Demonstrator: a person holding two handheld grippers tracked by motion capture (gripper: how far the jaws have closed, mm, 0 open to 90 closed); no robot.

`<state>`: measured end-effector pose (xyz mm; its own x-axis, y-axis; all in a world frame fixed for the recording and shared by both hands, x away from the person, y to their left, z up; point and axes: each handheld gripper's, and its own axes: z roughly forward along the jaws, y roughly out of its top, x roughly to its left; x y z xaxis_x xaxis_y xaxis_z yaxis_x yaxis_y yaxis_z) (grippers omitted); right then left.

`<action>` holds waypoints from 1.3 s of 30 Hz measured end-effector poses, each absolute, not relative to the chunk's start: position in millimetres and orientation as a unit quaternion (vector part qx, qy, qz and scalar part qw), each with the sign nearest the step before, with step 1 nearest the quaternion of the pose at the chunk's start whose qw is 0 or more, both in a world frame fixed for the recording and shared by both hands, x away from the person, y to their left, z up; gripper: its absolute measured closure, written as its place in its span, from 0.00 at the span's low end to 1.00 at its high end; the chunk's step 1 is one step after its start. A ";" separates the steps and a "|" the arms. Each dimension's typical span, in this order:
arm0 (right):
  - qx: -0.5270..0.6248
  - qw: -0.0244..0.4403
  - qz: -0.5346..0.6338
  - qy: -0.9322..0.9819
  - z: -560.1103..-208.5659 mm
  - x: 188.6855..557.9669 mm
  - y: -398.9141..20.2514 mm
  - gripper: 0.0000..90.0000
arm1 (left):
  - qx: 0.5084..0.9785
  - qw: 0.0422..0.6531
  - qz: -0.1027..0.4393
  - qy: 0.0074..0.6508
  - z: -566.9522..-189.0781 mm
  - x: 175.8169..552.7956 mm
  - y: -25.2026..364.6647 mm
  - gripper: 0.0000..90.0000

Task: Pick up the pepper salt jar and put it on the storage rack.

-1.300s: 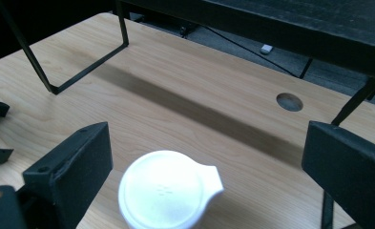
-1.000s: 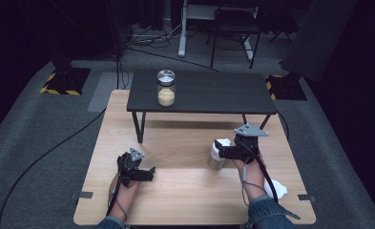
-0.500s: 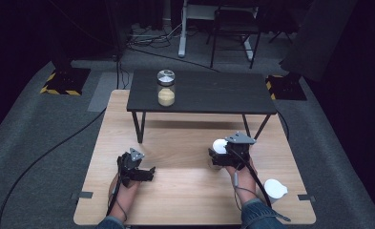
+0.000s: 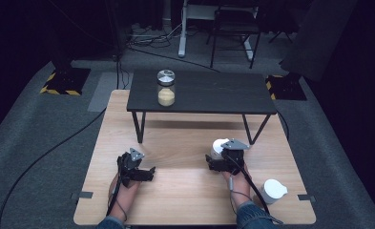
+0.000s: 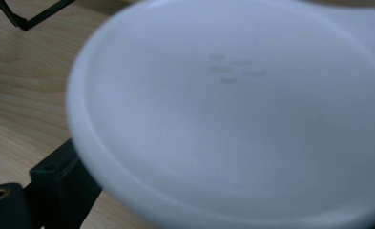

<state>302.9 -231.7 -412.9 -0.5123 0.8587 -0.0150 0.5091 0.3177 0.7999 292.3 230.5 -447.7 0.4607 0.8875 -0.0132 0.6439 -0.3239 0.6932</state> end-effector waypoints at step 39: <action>0.419 0.228 0.411 0.777 -391.0 291.6 -248.5 0.33 | 0.791 0.322 0.189 0.484 -447.6 292.2 230.1 0.03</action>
